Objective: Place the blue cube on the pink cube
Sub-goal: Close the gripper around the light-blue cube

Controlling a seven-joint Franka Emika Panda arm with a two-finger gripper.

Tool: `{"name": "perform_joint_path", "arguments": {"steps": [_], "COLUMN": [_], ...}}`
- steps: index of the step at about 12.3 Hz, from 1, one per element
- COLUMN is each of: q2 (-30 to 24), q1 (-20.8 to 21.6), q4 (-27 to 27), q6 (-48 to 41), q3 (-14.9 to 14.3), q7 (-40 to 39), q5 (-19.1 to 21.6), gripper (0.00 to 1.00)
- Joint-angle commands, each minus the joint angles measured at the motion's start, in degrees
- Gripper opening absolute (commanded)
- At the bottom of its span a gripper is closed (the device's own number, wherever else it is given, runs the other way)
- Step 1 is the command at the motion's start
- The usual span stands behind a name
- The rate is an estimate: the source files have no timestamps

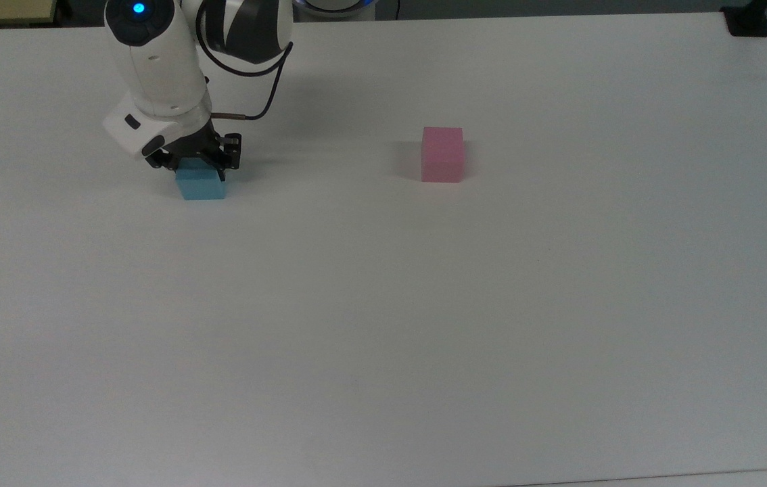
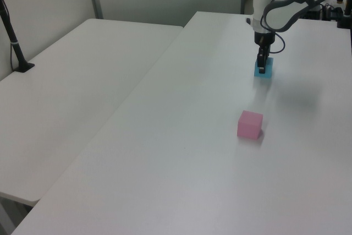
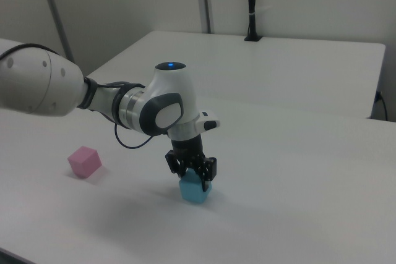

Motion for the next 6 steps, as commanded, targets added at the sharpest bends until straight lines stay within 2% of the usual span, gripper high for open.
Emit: {"name": "perform_joint_path", "arguments": {"steps": [1,5,6], "q2": [-2.05,-7.31,-8.54], "q1": [-0.09,0.70,1.14], "q4": [-0.70,6.49,10.17], "q6": [0.26,-12.90,-17.89], "q3": [0.18,0.44,0.44], "q7": [-0.82,-1.00,-0.91], "q5": [-0.66,0.04,0.22], "gripper": [0.11,0.12,0.13]}}
